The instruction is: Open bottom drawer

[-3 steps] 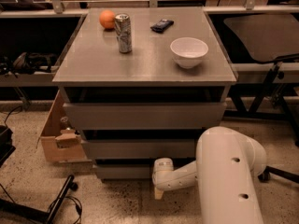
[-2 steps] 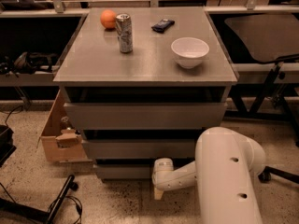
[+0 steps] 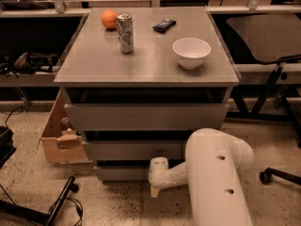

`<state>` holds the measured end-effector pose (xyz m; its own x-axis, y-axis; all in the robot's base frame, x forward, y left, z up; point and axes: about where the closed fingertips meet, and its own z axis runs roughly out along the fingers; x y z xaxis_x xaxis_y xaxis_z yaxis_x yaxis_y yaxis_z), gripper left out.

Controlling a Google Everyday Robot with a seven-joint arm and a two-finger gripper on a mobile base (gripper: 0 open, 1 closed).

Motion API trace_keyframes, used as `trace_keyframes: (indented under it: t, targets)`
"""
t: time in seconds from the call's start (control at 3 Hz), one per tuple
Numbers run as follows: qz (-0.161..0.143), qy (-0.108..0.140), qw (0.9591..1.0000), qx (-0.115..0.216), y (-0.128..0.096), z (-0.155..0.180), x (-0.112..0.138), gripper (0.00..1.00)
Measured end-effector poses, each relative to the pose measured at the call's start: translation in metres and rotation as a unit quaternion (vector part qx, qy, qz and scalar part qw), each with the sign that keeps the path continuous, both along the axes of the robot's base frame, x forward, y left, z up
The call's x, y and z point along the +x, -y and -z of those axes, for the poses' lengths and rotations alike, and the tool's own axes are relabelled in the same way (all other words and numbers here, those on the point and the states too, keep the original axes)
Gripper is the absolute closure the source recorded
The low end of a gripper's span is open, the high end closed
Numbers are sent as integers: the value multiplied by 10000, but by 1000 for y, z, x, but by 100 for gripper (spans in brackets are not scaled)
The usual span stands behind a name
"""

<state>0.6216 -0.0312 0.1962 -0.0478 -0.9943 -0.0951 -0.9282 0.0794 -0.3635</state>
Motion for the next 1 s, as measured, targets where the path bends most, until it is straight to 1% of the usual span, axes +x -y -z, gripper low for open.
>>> trace_keyframes:
  t: [0.33, 0.67, 1.0]
  targets:
    - [-21, -70, 10000, 36, -9, 11, 10, 17]
    - [49, -322, 9994, 80, -10, 26, 7, 41]
    - [212, -600, 9980, 35, 0, 34, -9, 65]
